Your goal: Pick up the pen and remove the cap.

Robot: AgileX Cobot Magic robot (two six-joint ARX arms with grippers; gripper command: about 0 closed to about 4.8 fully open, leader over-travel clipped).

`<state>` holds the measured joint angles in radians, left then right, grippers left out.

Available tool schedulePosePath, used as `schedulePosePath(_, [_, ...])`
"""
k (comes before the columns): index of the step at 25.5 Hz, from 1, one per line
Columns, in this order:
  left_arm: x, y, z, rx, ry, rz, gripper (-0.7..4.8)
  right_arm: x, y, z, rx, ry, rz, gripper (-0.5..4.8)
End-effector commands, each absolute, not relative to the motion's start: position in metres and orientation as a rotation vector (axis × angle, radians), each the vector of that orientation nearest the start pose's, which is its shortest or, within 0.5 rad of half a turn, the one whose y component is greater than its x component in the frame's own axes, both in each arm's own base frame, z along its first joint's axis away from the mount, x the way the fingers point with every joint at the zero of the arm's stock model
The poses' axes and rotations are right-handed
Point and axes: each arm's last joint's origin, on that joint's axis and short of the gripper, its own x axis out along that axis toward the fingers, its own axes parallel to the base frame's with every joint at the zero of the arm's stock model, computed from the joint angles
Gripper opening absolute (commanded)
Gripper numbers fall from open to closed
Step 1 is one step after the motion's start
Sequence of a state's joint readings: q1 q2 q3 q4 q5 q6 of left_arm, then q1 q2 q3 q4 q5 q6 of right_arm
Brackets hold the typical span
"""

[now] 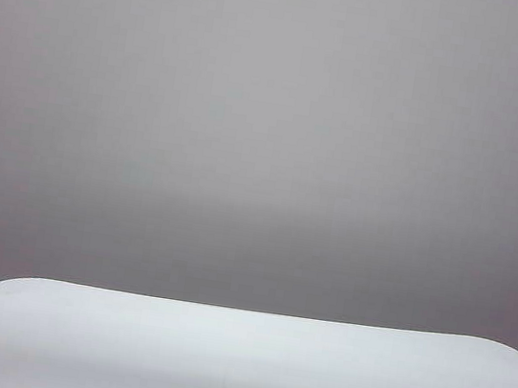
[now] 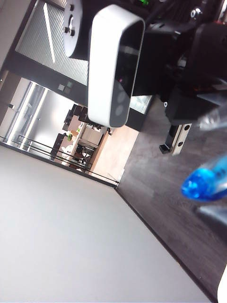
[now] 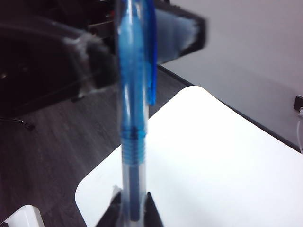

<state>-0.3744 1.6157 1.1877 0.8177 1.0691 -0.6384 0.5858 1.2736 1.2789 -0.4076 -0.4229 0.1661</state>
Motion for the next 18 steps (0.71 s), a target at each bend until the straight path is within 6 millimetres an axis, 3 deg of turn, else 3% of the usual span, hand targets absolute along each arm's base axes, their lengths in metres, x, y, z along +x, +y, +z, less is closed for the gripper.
schedulePosePath(1, [0.3197, -0.1546, 0.3544, -0.377, 0.05, -1.483, 2.0, 0.221, 0.1612, 0.3845, 0.117, 0.47, 0.968, -0.01])
schedulePosePath(5, [0.3195, -0.1552, 0.3544, -0.38, 0.05, -1.481, 2.0, 0.2211, 0.1612, 0.3847, 0.117, 0.468, 0.969, -0.01])
schedulePosePath(9, [0.3185, -0.1571, 0.3543, -0.394, 0.064, -1.488, 0.93, 0.2211, 0.1612, 0.3847, 0.117, 0.468, 0.969, -0.01])
schedulePosePath(15, [0.3184, -0.1571, 0.3547, -0.414, 0.079, -1.488, 0.78, 0.2211, 0.1612, 0.3847, 0.117, 0.467, 0.968, -0.01])
schedulePosePath(16, [0.3182, -0.1572, 0.3546, -0.413, 0.081, -1.493, 0.45, 0.2211, 0.1612, 0.3847, 0.117, 0.468, 0.967, 0.0])
schedulePosePath(18, [0.3182, -0.1573, 0.3546, -0.413, 0.082, -1.493, 0.16, 0.2211, 0.1611, 0.3844, 0.117, 0.47, 0.964, 0.58])
